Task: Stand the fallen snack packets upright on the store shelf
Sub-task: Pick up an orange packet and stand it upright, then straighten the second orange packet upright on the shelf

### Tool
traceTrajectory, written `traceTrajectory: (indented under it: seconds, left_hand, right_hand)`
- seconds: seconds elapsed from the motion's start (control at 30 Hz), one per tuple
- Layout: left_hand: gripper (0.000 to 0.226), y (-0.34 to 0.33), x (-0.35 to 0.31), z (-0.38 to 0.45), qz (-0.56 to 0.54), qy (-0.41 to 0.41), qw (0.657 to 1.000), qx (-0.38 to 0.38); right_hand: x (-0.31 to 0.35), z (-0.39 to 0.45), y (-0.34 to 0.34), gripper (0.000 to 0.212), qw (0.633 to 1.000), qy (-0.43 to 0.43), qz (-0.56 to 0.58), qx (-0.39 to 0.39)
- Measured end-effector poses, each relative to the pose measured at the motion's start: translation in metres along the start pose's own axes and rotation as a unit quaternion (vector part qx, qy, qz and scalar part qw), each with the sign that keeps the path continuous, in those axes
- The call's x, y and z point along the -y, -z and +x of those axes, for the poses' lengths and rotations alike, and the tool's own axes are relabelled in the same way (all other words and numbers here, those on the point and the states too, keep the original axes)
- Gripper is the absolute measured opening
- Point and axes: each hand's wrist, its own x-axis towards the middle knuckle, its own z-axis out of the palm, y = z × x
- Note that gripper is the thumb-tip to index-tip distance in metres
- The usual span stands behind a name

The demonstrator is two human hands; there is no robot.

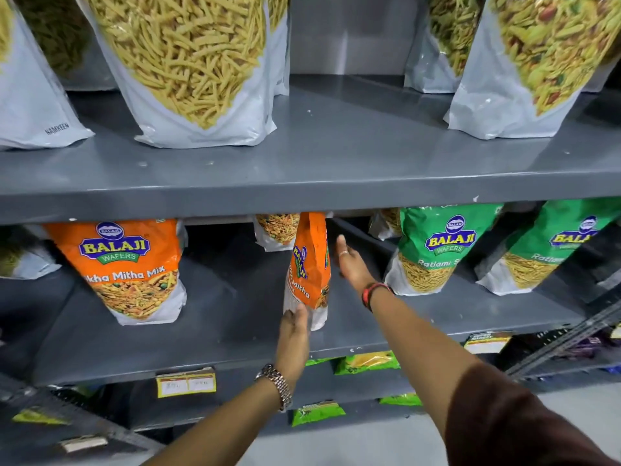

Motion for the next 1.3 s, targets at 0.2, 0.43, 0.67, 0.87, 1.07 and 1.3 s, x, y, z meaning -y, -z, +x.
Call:
traceTrajectory:
  seconds: [0.2,0.43,0.67,0.87,1.07,1.3]
  left_hand:
    - [0.103,-0.022,0.012,0.035,-0.106,0.014,0.994,-0.024]
    - [0.069,-0.016,-0.044,0.048,-0.188,0.017,0.982,-0.018]
    - [0.069,-0.009,-0.048,0.068,-0.145,-0.001,0.989,-0.014]
    - [0.075,0.026,0.002,0.069,-0.100,0.026,0.992,-0.075]
    - [0.052,0.126,0.044,0.055,0.013,-0.060,0.978,-0.200]
    - [0.027,0.268,0.055,0.066,0.066,-0.070,0.958,-0.271]
  right_hand:
    - [0.009,0.000,-0.006,0.080,0.991,-0.059,0.055,0.104]
    - [-0.042,-0.020,0.011,0.056,0.989,0.030,0.146,0.012]
    - [-0.058,-0.035,0.014,0.051,0.987,0.042,0.153,0.038]
    - [-0.080,-0.045,-0.013,0.012,0.989,-0.053,0.119,-0.066]
    - [-0.056,-0.052,-0.112,0.013,0.993,-0.003,0.109,0.039]
    - [-0.001,-0.067,-0.226,0.064,0.985,0.023,0.088,0.148]
